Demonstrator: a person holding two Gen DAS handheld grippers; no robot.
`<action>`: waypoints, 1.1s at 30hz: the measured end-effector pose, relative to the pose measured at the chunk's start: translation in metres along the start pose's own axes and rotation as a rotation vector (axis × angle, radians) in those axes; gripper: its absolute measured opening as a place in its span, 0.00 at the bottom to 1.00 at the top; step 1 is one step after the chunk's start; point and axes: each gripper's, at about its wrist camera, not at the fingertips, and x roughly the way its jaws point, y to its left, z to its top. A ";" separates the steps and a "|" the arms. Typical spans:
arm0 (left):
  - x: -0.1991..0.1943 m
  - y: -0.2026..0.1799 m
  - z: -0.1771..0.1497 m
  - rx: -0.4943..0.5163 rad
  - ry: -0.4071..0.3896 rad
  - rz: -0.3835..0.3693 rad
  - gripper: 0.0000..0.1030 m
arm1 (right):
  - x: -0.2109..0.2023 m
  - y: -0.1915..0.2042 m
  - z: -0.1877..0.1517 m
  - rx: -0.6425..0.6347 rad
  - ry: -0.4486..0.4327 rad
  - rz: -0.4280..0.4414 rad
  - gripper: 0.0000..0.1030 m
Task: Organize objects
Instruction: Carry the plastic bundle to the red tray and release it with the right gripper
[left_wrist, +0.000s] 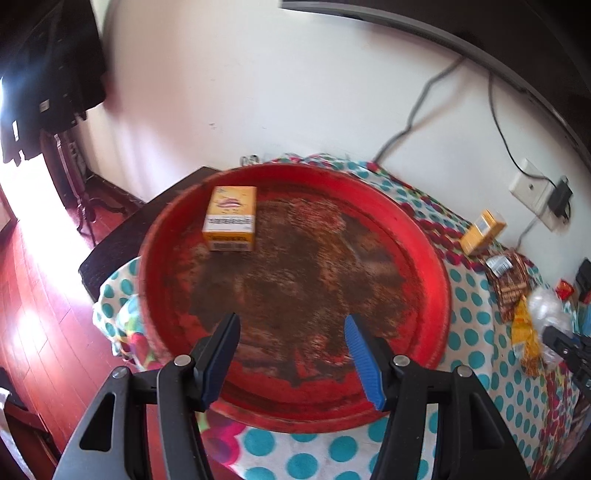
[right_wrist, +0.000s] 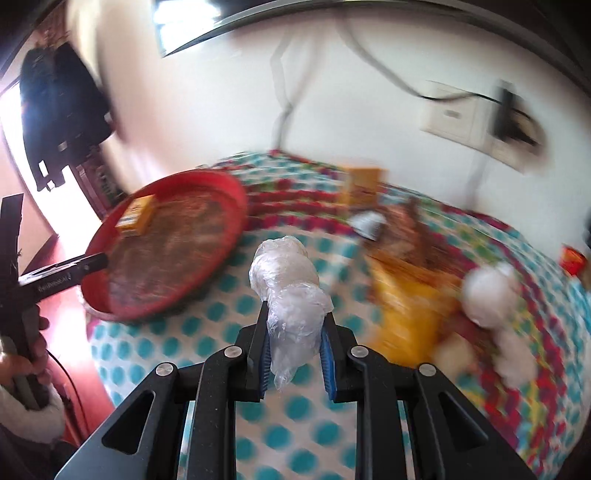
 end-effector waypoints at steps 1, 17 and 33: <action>-0.002 0.006 0.002 -0.012 -0.006 0.010 0.59 | 0.009 0.012 0.008 -0.019 0.006 0.017 0.21; -0.004 0.089 0.009 -0.182 -0.048 0.165 0.59 | 0.189 0.161 0.132 -0.129 0.154 0.151 0.22; 0.017 0.088 0.005 -0.191 -0.006 0.110 0.59 | 0.220 0.155 0.144 -0.103 0.181 0.182 0.49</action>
